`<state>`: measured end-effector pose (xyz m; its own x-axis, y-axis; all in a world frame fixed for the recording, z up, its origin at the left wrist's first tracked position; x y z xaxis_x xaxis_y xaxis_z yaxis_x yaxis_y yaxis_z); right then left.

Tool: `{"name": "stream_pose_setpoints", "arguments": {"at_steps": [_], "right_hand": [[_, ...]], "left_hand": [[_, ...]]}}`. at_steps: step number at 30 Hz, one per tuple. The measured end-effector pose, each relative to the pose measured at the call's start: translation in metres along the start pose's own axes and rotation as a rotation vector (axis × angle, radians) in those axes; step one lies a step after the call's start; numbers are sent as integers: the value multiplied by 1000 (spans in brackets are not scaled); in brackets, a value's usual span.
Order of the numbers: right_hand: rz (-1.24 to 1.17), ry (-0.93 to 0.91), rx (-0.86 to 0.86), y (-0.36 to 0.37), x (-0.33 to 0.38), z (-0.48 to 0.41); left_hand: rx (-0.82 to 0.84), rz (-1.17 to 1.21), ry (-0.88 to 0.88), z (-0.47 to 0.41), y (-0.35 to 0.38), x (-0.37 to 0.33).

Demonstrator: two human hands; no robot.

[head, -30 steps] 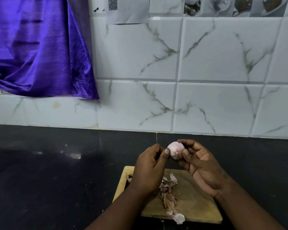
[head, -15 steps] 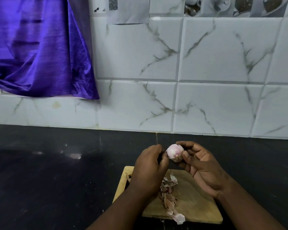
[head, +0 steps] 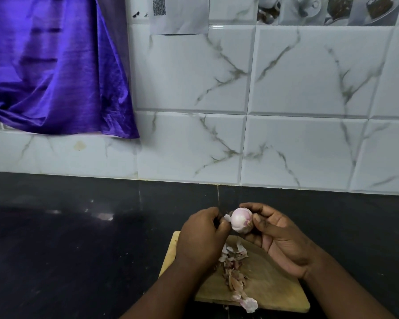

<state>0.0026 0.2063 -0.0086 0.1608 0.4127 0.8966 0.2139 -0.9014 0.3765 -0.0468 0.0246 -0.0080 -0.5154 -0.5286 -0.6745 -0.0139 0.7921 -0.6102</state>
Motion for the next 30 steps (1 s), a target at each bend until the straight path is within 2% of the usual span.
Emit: {"name": "stream_pose_setpoints", "arguments": {"at_steps": [4,9,13,16,19,22,24,27,30], "right_hand": [[37,29,-23,1,-1,1],[-169,-21,49,-1,14,5],[-275,-23,113,-5,13,5],[-302,-14,141,-5,12,4],[-280,-25,105,-5,13,3],[-260,-35,45,-2,13,3],[-248,-40,-6,-3,11,2],[-199,-44,-44,-4,9,1],[-162,-37,-12,-4,9,-1]], "left_hand": [[9,-46,-36,1,-1,-1],[25,-173,-80,-1,-9,5],[86,-196,-22,3,-5,3],[61,-186,55,1,-5,3],[-35,-121,157,-1,-1,5],[-143,94,282,1,-2,-2],[-135,208,348,2,-2,-3],[-80,245,401,3,-1,-4],[-78,265,424,1,1,-3]]}}
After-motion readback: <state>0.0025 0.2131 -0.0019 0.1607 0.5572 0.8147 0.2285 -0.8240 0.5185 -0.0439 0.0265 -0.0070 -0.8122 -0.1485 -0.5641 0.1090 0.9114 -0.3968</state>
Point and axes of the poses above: each hand's wrist, its own z-axis away from the middle knuckle, its own y-axis out of the palm, x = y × z, the point moved 1 cm from there along -z, towards the middle knuckle, and after that the axes turned 3 degrees about x, right-handed, at the moved point
